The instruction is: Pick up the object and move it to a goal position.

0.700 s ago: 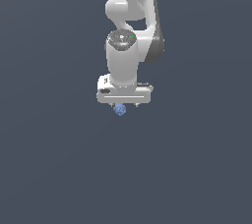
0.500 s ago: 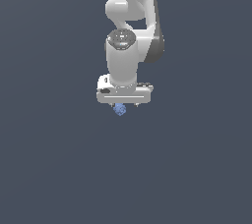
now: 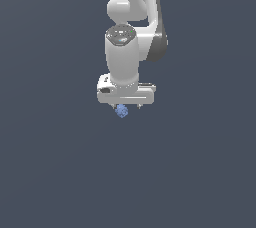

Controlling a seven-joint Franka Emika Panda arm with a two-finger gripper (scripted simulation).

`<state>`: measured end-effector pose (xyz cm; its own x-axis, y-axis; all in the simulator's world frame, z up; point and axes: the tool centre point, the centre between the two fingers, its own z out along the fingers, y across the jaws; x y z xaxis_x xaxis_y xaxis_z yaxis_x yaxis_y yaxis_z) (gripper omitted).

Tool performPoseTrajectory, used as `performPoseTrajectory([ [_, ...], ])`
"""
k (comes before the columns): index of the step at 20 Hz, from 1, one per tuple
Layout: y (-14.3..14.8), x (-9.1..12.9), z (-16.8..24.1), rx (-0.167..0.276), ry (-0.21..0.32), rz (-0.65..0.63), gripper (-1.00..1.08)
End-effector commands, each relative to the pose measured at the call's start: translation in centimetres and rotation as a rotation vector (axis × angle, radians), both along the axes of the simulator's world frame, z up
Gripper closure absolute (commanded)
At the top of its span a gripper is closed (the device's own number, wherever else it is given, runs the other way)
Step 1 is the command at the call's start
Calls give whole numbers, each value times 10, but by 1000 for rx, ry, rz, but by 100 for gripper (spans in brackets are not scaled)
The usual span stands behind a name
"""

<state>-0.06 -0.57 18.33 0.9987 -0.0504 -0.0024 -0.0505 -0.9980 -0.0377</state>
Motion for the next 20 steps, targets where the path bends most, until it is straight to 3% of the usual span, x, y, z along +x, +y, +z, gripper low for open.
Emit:
performPoseTrajectory([
  [1, 0, -1, -1, -1, 1, 5, -92],
  [10, -6, -11, -16, -9, -2, 97, -92],
  [20, -19, -38, -51, -25, -8, 322, -92],
])
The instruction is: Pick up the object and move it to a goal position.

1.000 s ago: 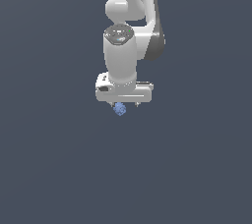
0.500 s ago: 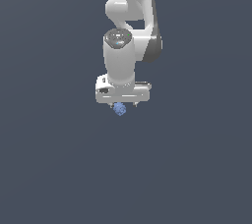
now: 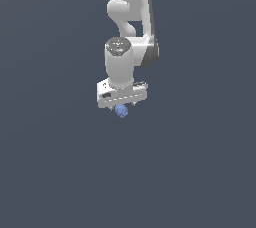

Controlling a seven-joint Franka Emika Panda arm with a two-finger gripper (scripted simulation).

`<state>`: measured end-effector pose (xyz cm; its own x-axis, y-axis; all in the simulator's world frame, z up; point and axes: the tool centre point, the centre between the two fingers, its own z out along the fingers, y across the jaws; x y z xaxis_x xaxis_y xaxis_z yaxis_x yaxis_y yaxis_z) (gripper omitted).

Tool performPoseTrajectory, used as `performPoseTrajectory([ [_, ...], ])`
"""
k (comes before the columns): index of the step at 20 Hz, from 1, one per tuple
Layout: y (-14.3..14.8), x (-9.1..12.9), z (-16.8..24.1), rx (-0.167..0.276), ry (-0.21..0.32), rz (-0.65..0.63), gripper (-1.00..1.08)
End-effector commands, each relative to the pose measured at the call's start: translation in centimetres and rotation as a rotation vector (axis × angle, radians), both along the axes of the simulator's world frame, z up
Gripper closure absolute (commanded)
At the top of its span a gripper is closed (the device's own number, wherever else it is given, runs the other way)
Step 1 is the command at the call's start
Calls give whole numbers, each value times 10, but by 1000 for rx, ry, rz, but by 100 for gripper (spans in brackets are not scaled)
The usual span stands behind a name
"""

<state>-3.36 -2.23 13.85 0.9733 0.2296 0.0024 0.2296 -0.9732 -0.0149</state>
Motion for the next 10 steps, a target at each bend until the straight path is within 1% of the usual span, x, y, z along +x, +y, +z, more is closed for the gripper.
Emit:
performPoseTrajectory([
  [1, -3, -9, -10, -4, -1, 67, -92],
  [10, -11, -36, -37, -12, -3, 273, -92],
])
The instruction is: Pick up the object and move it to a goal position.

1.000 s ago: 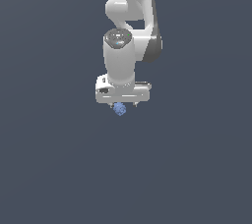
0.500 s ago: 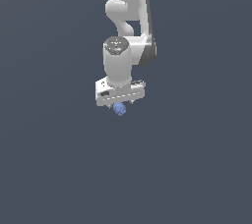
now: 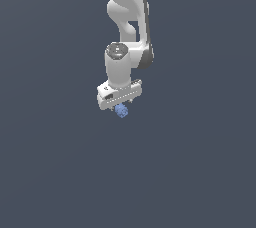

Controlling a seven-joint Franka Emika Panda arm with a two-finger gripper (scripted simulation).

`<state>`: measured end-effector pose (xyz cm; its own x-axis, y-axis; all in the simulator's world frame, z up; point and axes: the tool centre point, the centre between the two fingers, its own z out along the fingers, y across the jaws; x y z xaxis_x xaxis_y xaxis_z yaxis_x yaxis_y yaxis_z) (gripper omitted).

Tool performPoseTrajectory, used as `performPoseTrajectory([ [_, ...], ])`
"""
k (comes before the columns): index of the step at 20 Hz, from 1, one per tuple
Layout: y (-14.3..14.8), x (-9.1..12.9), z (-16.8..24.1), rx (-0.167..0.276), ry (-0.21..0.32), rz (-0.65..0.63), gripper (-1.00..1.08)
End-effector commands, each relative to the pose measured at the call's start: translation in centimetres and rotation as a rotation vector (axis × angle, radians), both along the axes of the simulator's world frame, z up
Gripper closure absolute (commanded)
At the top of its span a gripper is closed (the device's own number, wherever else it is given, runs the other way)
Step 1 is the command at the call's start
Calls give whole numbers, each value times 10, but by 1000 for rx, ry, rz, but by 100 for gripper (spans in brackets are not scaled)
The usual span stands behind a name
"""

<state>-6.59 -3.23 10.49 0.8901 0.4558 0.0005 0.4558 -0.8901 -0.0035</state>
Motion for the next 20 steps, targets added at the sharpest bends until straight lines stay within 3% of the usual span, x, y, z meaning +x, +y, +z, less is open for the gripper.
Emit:
performPoseTrajectory([
  [1, -1, -6, -6, -1, -1, 47, -92],
  [9, -3, -18, -15, -3, -1, 126, -92],
  [20, -3, -19, -30, -3, -1, 130, -92],
])
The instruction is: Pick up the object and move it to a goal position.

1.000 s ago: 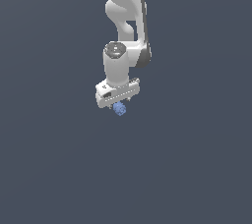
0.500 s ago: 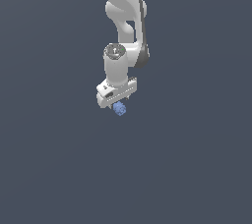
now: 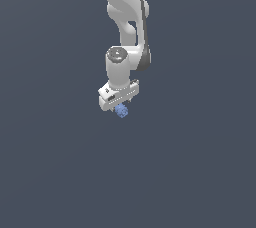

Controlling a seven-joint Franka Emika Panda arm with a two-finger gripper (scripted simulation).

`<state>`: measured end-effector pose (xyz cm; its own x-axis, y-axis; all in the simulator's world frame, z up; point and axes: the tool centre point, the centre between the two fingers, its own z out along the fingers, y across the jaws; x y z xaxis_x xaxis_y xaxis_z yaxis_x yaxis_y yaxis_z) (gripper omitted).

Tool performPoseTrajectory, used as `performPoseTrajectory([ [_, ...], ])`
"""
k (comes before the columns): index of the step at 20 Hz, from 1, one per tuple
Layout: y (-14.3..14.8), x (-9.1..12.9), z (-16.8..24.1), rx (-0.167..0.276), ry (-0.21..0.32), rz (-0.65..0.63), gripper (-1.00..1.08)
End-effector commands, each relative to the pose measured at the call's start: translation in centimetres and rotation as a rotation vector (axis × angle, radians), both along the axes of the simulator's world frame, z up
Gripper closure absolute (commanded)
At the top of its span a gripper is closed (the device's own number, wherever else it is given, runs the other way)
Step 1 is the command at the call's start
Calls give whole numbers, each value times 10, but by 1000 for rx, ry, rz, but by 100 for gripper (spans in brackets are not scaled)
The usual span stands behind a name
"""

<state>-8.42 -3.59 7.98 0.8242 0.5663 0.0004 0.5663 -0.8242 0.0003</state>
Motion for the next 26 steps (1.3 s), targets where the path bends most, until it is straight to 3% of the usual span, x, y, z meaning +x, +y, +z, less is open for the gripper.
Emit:
performPoseTrajectory([
  [1, 0, -1, -9, 0, 1, 1, -92],
  [12, 0, -1, -41, 0, 1, 4, -92],
  [13, 0, -1, -41, 0, 1, 4, 108],
  [26, 0, 0, -38, 0, -1, 4, 108],
])
